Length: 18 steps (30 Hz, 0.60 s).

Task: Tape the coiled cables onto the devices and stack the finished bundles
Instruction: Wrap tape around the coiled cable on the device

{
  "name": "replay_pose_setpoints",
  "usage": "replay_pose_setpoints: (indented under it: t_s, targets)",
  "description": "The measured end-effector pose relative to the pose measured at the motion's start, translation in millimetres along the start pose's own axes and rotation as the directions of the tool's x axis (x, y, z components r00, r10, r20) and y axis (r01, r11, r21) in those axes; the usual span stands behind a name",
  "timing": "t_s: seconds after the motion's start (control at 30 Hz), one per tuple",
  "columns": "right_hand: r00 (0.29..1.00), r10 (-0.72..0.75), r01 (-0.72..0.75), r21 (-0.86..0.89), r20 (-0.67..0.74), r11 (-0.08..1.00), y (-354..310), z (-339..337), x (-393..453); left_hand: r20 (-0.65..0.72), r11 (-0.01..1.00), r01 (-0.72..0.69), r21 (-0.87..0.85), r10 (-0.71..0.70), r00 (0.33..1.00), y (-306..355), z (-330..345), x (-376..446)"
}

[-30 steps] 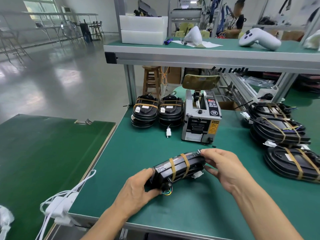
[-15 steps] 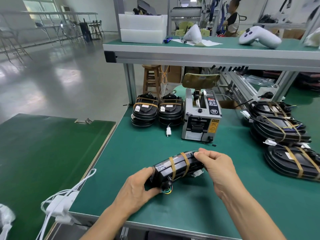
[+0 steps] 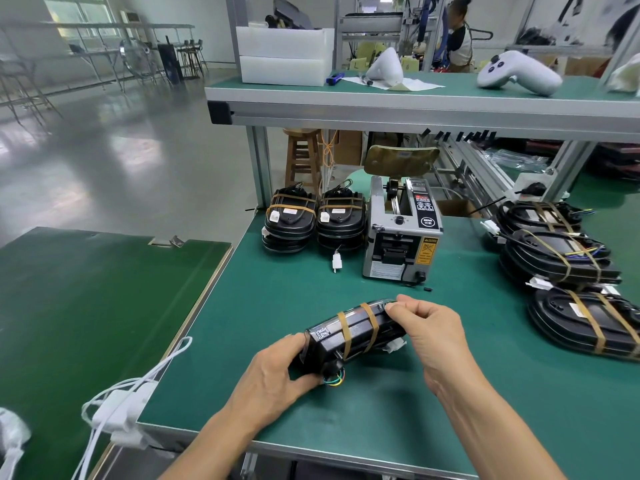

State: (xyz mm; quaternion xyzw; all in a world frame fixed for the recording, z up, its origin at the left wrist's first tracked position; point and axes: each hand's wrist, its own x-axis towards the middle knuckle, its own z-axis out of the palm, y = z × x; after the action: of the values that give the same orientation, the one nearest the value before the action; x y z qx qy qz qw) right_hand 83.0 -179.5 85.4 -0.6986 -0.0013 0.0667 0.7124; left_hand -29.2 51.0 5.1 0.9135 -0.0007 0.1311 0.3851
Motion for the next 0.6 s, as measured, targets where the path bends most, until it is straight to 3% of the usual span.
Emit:
replay_pose_setpoints:
  t_s: [0.6]
  targets:
    - [0.997, -0.075, 0.073, -0.142, -0.005, 0.987, 4.7, -3.0, 7.8, 0.002, 1.0, 0.002, -0.015, -0.002, 1.0, 2.6, -1.1, -0.3]
